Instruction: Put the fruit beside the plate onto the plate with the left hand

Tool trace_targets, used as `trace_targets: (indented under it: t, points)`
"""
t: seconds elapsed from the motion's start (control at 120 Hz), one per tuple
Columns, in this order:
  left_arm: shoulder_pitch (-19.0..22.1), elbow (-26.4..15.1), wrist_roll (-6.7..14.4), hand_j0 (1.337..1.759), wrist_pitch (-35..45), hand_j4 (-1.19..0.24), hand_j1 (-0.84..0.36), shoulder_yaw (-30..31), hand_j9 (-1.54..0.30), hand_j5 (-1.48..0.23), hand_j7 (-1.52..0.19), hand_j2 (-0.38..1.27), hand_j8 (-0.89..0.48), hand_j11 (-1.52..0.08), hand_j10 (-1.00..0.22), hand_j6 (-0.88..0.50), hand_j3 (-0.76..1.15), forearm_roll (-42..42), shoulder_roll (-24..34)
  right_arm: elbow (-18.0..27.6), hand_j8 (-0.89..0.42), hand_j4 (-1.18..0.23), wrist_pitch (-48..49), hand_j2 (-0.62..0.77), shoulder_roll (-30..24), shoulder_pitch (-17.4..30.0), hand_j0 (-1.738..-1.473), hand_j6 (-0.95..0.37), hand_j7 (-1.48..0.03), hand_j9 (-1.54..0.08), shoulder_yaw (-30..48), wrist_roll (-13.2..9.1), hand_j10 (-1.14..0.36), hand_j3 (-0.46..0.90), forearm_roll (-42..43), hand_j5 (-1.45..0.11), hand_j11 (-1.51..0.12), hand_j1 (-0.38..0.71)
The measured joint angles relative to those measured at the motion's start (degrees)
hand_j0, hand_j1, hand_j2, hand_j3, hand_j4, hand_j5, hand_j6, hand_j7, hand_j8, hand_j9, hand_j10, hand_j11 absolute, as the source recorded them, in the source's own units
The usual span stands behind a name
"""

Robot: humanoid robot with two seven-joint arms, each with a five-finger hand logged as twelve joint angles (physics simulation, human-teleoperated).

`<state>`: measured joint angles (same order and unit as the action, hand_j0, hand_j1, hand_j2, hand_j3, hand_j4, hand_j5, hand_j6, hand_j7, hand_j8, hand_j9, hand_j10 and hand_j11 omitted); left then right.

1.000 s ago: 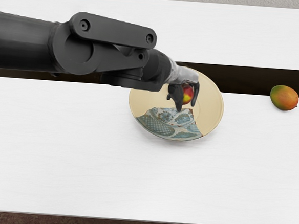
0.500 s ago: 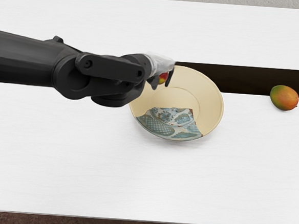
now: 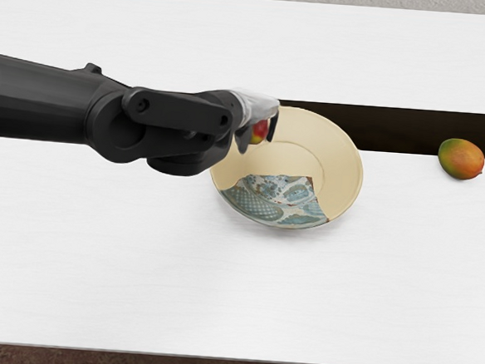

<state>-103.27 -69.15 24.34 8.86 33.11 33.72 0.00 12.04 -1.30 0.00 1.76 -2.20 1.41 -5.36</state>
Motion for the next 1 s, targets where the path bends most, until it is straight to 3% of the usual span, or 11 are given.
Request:
trace_targets:
  t: [0.192, 0.45, 0.65, 0.717, 0.842, 1.0]
  points:
    - [0.2, 0.0, 0.0, 1.651, -0.1, -0.37, -0.13, -0.2, -0.53, -0.52, -0.53, 0.12, -0.28, -0.53, -0.42, -0.28, 0.00, -1.2, 0.0, 0.0, -0.03, -0.03, 0.0, -0.01, 0.0, 0.0, -1.658, -0.03, -0.04, -0.04, 0.0, 0.0, -0.03, 0.00, 0.0, -0.04, -0.04, -0.31]
    - [1.2, -2.1, -0.4, 1.656, -2.3, -0.29, 0.00, -9.0, -0.39, -0.38, -0.39, 0.07, -0.26, -0.39, -0.30, -0.26, 0.00, -7.8, 0.4, 0.0, -0.03, -0.03, 0.0, -0.01, 0.0, 0.0, -1.658, -0.03, -0.04, -0.04, 0.0, 0.0, -0.03, 0.00, 0.0, -0.04, -0.04, -0.31]
    - [2.8, -8.4, -3.3, 1.657, -15.4, -0.27, 0.03, -20.5, -0.35, -0.35, -0.35, 0.06, -0.26, -0.35, -0.27, -0.26, 0.00, -14.9, 22.8, 0.0, -0.03, -0.03, 0.0, -0.01, 0.0, 0.0, -1.658, -0.03, -0.04, -0.04, 0.0, 0.0, -0.03, 0.00, 0.0, -0.04, -0.04, -0.31]
    - [6.3, -9.9, -4.8, 1.658, -22.0, -0.26, 0.03, -23.8, -0.35, -0.34, -0.35, 0.06, -0.26, -0.35, -0.27, -0.26, 0.00, -17.9, 30.4, 0.0, -0.03, -0.03, 0.0, -0.01, 0.0, 0.0, -1.658, -0.03, -0.04, -0.04, 0.0, 0.0, -0.03, 0.00, 0.0, -0.04, -0.04, -0.31]
    - [18.1, -9.2, -6.0, 1.658, -35.9, -0.26, 0.04, -32.8, -0.34, -0.34, -0.34, 0.05, -0.26, -0.34, -0.26, -0.26, 0.00, -21.9, 38.5, 0.0, -0.03, -0.03, 0.0, -0.01, 0.0, 0.0, -1.658, -0.03, -0.04, -0.04, 0.0, 0.0, -0.03, 0.00, 0.0, -0.04, -0.04, -0.31]
    - [29.3, -5.1, -6.5, 1.658, -42.1, -0.26, 0.04, -42.9, -0.33, -0.33, -0.33, 0.05, -0.26, -0.33, -0.26, -0.26, 0.00, -25.0, 46.0, 0.0, -0.03, -0.03, 0.0, -0.01, 0.0, 0.0, -1.658, -0.03, -0.04, -0.04, 0.0, 0.0, -0.03, 0.00, 0.0, -0.04, -0.04, -0.31]
